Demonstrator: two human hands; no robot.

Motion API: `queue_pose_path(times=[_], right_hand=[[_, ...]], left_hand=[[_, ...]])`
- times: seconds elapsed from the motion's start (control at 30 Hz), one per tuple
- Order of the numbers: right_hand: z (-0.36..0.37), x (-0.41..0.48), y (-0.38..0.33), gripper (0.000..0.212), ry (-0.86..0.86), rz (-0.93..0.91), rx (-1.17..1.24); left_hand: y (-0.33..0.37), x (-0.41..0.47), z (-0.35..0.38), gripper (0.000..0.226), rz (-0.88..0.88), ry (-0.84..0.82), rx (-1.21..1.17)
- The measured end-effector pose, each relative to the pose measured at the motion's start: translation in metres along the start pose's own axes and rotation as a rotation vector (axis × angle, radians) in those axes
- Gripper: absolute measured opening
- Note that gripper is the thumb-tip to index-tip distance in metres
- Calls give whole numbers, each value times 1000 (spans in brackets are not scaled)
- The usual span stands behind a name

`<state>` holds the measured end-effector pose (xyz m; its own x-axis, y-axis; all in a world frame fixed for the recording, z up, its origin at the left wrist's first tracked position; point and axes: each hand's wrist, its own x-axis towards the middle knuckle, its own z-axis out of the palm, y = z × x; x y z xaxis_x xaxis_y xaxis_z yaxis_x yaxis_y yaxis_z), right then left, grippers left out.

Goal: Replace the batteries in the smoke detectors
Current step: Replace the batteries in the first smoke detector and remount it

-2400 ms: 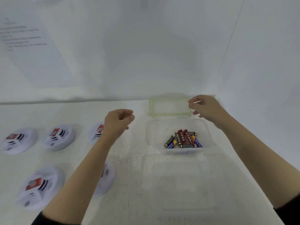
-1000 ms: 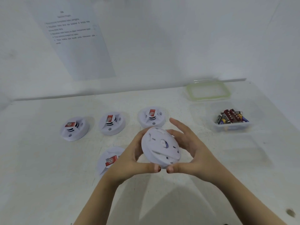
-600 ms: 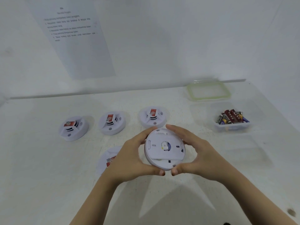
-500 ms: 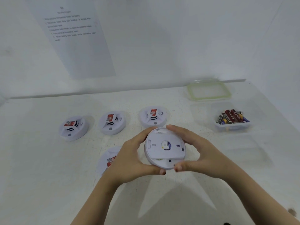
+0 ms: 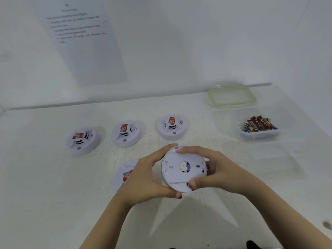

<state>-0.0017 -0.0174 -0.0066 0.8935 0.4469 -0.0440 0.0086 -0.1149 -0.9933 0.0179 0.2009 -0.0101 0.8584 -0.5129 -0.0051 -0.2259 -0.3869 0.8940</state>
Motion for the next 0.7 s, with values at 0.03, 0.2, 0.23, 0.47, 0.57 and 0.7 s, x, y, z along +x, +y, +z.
queue_pose_path(times=[0.03, 0.2, 0.23, 0.47, 0.57, 0.7], right_hand=[[0, 0, 0, 62, -10, 6, -1], [-2, -2, -5, 62, -66, 53, -57], [-3, -2, -7, 62, -70, 54, -83], [-4, -5, -19, 64, 83, -119, -493], [-6, -10, -23, 61, 140, -157, -539], [-10, -14, -7, 57, 358, -120, -500]], left_hand=[[-1, 0, -1, 97, 0, -9, -3], [-2, -3, -1, 96, 21, -25, -4], [-2, -4, -2, 96, 24, -22, -4], [-2, -2, -6, 96, 44, -48, 0], [-5, -3, -9, 94, 65, -59, 2], [-14, -5, -18, 93, 91, 21, -27]])
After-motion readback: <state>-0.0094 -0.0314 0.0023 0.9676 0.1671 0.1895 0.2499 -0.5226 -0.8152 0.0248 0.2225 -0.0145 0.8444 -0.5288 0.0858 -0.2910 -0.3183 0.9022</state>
